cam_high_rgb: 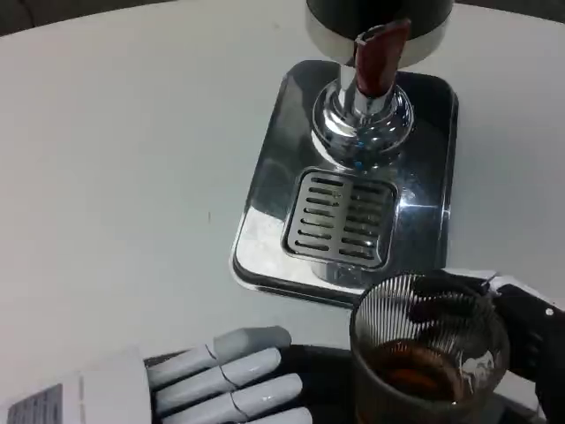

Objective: Grasp the cup under the faucet to collect the drink, then remove the cup.

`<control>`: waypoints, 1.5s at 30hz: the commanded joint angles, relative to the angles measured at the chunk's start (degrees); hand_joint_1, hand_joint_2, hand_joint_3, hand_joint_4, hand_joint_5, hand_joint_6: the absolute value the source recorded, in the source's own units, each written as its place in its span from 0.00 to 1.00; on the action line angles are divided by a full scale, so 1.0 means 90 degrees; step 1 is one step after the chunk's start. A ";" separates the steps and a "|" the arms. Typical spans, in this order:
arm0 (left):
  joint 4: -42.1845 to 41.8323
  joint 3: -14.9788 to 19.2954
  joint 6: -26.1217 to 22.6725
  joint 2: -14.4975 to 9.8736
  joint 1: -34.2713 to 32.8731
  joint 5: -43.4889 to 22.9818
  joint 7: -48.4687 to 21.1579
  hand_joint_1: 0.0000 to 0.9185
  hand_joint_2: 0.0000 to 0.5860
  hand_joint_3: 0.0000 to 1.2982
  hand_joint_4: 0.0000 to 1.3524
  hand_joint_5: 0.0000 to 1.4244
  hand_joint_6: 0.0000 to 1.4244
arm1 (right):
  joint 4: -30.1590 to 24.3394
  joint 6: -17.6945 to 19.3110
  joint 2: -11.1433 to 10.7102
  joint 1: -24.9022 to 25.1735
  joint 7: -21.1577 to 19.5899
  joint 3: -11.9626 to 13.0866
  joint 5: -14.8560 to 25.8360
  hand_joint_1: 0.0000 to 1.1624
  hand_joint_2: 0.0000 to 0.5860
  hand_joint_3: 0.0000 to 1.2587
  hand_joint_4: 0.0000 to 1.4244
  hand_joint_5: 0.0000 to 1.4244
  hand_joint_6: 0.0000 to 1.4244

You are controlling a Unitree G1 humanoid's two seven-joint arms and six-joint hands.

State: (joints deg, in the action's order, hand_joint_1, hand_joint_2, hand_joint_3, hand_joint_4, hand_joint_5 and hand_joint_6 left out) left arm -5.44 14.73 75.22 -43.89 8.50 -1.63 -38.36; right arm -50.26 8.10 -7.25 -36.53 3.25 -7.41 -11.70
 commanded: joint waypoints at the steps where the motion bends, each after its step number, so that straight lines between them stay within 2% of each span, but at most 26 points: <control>1: 0.0117 0.0087 0.0200 -0.0114 0.0173 0.0234 0.0251 0.00 0.10 0.05 0.00 0.00 0.00 | -0.0078 0.0413 0.0029 -0.0090 -0.0011 -0.0164 0.0085 0.86 0.23 0.64 0.58 0.66 0.57; 11: 0.0042 0.0273 0.0109 -0.0193 0.0199 0.0611 0.0587 0.00 0.11 0.05 0.00 0.00 0.00 | 0.0142 0.0422 0.0043 0.0179 -0.0026 -0.0353 -0.0019 0.85 0.24 0.64 0.58 0.66 0.57; 20: -0.0078 0.0427 -0.0256 -0.0232 -0.0054 0.0836 0.0807 0.00 0.11 0.04 0.00 0.00 0.00 | 0.0142 0.0314 0.0037 0.0341 -0.0014 -0.0445 -0.0069 0.85 0.24 0.64 0.58 0.66 0.56; 28: -0.0075 0.0439 -0.0580 -0.0239 -0.0247 0.0920 0.0964 0.00 0.11 0.03 0.00 0.00 0.00 | 0.0112 0.0208 0.0046 0.0453 -0.0011 -0.0429 -0.0076 0.85 0.24 0.64 0.58 0.66 0.56; 45: 0.0054 0.0375 -0.0811 -0.0275 -0.0391 0.0986 0.1089 0.00 0.11 0.02 0.00 0.00 0.00 | 0.0159 -0.0010 0.0055 0.0714 -0.0003 -0.0484 -0.0107 0.85 0.24 0.64 0.58 0.66 0.56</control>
State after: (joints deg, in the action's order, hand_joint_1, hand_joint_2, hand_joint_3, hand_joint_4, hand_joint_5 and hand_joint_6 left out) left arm -5.14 18.38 67.74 -45.62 4.47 6.43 -29.34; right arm -48.64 7.65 -7.18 -30.25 3.24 -11.21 -12.87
